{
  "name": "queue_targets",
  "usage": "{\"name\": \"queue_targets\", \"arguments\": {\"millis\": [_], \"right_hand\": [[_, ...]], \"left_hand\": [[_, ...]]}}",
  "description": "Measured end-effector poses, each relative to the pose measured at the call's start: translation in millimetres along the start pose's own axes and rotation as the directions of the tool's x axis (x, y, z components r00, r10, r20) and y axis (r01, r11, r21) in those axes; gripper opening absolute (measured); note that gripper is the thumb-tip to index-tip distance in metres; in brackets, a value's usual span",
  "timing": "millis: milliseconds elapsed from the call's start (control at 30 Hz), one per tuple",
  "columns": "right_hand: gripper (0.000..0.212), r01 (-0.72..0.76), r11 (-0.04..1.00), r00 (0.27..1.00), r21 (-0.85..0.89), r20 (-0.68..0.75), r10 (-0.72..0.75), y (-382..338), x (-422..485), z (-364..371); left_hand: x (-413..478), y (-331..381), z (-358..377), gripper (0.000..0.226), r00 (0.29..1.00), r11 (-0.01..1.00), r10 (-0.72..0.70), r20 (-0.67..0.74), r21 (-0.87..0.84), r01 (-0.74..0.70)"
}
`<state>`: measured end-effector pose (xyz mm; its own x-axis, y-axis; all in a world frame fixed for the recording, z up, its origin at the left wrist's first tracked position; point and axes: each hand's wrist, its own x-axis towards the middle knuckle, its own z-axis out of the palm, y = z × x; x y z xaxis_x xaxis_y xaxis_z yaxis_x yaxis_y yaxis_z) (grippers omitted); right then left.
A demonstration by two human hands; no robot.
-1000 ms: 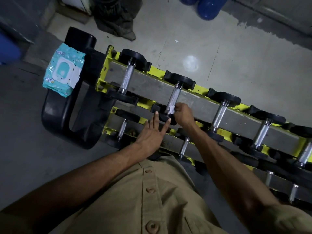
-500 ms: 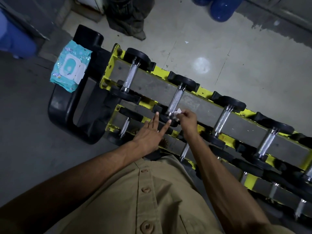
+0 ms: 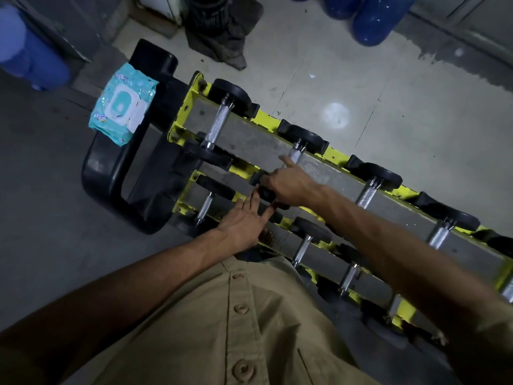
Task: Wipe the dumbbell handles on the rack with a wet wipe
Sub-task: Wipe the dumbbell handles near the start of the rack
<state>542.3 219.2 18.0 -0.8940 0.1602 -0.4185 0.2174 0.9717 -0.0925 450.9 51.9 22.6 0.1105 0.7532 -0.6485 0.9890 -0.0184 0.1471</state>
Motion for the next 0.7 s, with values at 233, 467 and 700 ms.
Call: {"name": "queue_targets", "arguments": {"millis": [233, 467, 700], "right_hand": [[0.02, -0.145, 0.985, 0.846, 0.091, 0.528, 0.076, -6.1, 52.1, -37.2], [0.009, 0.083, 0.995, 0.987, 0.055, 0.132, -0.09, 33.5, 16.7, -22.7], [0.017, 0.127, 0.991, 0.992, -0.027, -0.003, -0.127, 13.9, 0.2, -3.6]], "left_hand": [[-4.2, 6.1, 0.7, 0.101, 0.999, 0.999, -0.027, -0.028, -0.044, 0.025], [-7.6, 11.1, 1.4, 0.112, 0.998, 0.994, -0.052, -0.026, -0.094, 0.05], [-4.9, 10.4, 1.9, 0.108, 0.998, 0.997, -0.058, -0.008, -0.051, 0.058]]}}
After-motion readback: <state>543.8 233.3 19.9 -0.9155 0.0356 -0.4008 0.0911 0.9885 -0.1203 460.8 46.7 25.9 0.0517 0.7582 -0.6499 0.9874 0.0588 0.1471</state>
